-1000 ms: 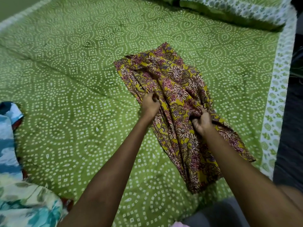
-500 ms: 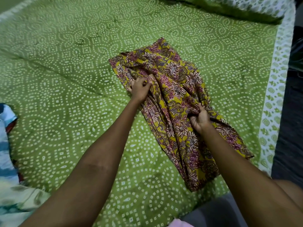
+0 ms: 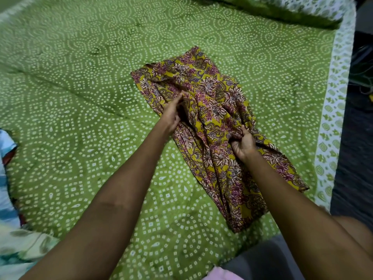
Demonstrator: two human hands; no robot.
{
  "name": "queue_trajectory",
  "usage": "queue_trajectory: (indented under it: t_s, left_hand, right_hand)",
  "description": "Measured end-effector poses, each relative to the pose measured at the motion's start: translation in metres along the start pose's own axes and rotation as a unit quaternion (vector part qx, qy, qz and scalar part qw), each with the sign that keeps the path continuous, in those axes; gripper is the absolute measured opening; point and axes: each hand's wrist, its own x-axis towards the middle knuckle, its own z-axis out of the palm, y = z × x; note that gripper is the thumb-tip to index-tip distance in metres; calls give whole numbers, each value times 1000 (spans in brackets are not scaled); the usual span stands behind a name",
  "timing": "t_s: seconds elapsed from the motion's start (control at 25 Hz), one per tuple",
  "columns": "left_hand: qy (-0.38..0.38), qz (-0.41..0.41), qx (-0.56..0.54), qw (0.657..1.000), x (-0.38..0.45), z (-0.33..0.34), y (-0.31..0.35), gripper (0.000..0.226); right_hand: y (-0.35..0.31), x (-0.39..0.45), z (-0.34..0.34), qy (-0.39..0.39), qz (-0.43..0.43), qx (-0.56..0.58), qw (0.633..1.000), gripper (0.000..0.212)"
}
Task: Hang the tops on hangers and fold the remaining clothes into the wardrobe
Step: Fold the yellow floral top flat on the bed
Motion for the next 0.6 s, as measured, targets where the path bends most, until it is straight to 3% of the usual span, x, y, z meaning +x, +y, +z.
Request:
queue_trajectory:
  t_s: [0.12, 0.2, 0.28, 0.36, 0.44, 0.52, 0.6]
  left_hand:
    - [2, 2, 122, 992, 2, 8, 16, 38]
    - [14, 12, 148, 989, 4, 15, 27, 55]
    - [26, 33, 236, 971, 6, 20, 34, 38]
    - [59, 71, 271, 958, 14, 19, 36, 24]
    - [93, 89, 192, 973, 15, 10, 34, 24]
    - [59, 67, 50, 995, 8, -4, 24, 12]
    - [26, 25, 7, 999, -1, -18, 11, 25]
  right_hand:
    - [-2, -4, 3, -53, 2, 10, 999, 52]
    - [-8, -7, 13, -75, -7, -73, 994, 63]
    - [-16, -12, 24, -79, 8, -177, 981, 48]
    - [-24, -14, 30, -66, 40, -183, 980, 21]
    - [-27, -11, 25, -49, 63, -93, 992, 21]
    - [-27, -12, 18, -22, 44, -32, 998, 25]
    - [-24, -13, 12, -17, 27, -6, 999, 26]
